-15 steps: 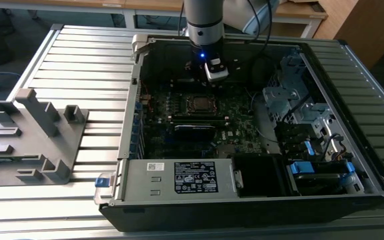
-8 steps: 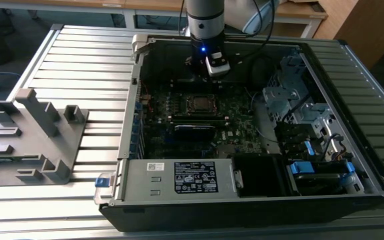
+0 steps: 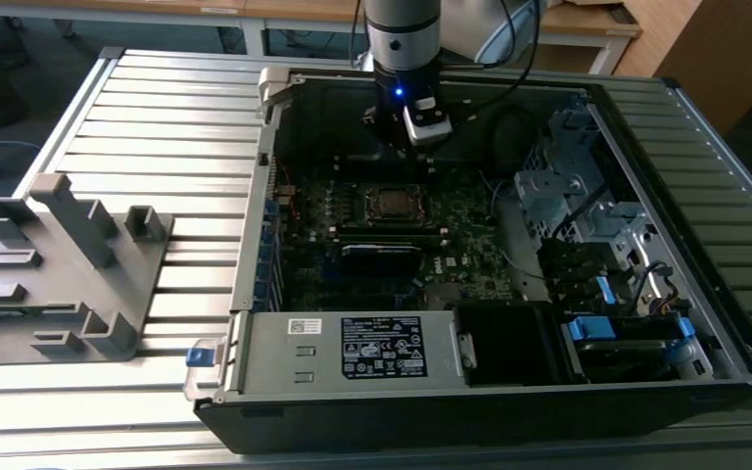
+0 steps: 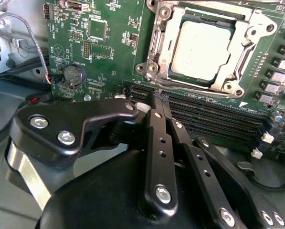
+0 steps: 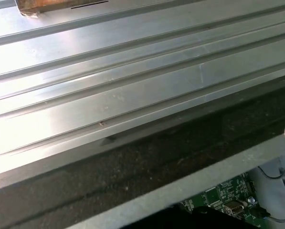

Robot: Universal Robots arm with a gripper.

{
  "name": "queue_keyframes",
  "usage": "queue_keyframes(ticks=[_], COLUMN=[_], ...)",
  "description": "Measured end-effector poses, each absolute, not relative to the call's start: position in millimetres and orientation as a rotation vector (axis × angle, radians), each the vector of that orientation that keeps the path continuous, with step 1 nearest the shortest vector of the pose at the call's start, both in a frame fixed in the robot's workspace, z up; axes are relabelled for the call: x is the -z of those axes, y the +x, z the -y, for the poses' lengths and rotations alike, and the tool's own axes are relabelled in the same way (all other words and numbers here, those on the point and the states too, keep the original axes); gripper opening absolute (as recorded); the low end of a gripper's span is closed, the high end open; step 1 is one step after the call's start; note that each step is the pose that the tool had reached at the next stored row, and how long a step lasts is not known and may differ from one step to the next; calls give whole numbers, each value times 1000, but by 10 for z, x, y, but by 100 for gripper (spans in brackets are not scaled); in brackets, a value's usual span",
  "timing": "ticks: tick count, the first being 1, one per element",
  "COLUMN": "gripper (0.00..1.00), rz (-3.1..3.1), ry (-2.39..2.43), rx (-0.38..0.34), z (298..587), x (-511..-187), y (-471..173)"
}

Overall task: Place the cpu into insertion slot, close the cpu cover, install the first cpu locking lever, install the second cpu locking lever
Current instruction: 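Install the first cpu locking lever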

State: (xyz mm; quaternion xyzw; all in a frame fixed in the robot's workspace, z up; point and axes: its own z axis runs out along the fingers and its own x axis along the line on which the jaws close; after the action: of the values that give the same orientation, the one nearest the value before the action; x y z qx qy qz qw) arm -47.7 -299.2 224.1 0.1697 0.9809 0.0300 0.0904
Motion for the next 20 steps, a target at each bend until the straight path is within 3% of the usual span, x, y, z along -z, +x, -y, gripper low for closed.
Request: queue_keyframes(ticks=[20], gripper=[11], rz=[-3075], ry=[490], rx=[-52], z=[3001], x=[-2226], y=[-454])
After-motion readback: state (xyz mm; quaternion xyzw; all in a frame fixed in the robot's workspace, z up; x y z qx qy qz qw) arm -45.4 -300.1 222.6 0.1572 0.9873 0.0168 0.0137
